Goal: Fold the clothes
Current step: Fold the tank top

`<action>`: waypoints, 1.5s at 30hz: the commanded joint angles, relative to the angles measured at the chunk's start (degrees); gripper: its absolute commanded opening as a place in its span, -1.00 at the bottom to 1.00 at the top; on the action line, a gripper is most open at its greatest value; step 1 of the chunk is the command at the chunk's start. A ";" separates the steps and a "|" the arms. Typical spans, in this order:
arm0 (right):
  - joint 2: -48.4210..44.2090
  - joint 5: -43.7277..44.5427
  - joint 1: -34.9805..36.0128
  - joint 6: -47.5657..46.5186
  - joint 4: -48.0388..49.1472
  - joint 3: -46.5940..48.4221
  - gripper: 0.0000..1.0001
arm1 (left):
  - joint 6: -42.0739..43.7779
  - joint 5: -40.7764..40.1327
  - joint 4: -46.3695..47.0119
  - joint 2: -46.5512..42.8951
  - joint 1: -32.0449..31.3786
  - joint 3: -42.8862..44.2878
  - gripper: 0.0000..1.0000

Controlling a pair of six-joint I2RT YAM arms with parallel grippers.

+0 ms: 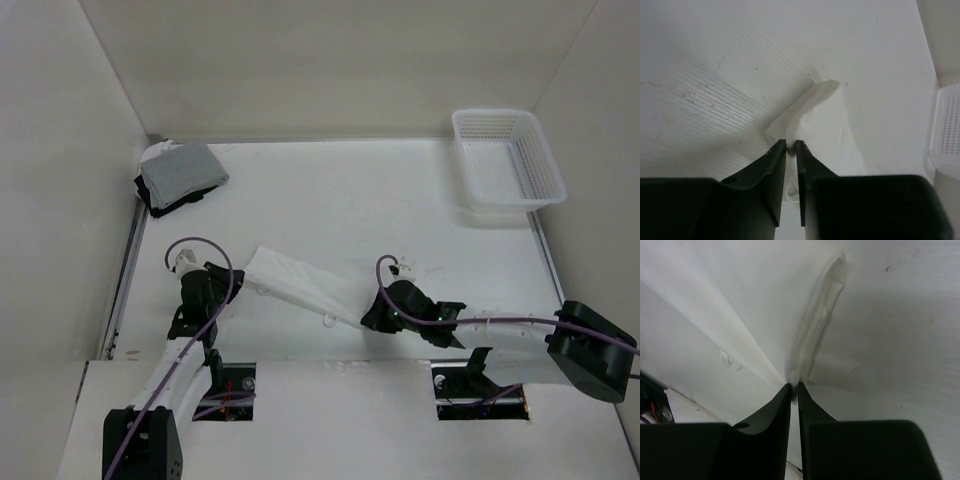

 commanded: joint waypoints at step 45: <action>-7.82 0.21 -11.87 -5.59 16.30 -6.23 0.04 | 0.25 -11.31 35.06 24.17 -16.84 3.39 -0.45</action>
